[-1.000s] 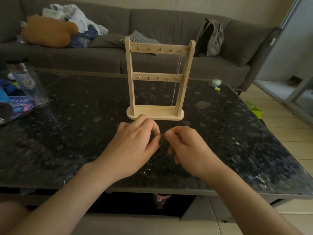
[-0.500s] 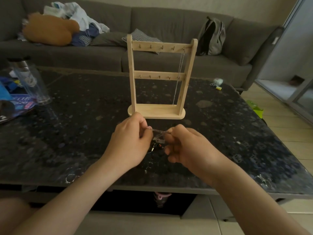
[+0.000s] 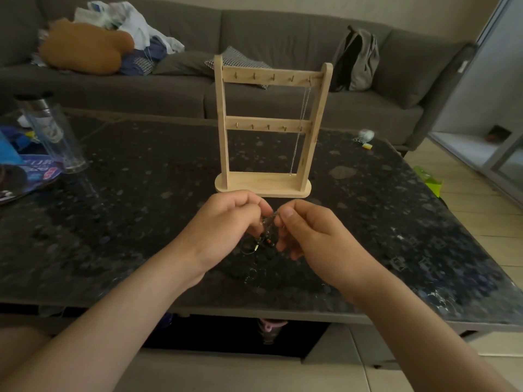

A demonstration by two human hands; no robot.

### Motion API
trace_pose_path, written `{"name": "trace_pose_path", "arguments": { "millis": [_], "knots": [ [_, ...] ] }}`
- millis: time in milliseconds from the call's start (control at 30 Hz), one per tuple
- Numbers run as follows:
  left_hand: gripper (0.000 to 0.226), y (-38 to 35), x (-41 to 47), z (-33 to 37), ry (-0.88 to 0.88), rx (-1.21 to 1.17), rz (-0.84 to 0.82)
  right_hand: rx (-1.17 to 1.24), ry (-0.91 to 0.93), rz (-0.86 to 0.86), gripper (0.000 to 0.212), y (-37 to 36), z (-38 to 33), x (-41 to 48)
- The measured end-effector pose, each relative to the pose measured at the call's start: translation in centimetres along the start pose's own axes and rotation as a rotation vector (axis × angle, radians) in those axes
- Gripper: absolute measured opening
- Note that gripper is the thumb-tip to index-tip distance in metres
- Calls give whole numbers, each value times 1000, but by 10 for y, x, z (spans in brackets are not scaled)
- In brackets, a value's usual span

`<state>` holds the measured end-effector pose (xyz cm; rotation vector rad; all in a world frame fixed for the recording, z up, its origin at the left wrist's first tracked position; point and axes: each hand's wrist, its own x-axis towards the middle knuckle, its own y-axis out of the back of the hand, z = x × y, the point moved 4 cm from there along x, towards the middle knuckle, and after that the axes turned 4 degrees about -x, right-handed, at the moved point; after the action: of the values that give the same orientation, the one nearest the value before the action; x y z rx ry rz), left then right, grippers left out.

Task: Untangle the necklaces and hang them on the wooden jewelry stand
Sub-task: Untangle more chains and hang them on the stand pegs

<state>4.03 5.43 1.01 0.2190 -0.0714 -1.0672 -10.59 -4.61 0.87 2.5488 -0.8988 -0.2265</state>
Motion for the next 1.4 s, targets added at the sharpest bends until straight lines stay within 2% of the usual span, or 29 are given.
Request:
{"name": "trace_pose_path", "arguments": {
  "millis": [167,300,500,800,900,1100,1267,1400],
  "knots": [
    [11,-1,-2,5,-167,37,14,7,18,4,36,0,0,1],
    [10,0,0,6,-209,102,44,26,0,-11,41,0,-2,1],
    [9,-1,-3,9,-252,103,-44,106,-6,-2,43,0,-3,1],
    [10,-4,-2,5,-309,199,-50,135,-71,21,44,1,-4,-1],
    [12,-6,-1,3,-294,193,-51,225,-135,24,43,0,-1,-1],
    [16,-4,2,-2,-270,181,-70,617,-318,-5,31,1,1,-1],
    [16,-3,4,-3,-224,85,-77,766,-393,22,32,-1,4,-2],
    [17,-2,3,-3,-200,31,-61,762,-338,7,23,-2,4,-3]
  ]
}}
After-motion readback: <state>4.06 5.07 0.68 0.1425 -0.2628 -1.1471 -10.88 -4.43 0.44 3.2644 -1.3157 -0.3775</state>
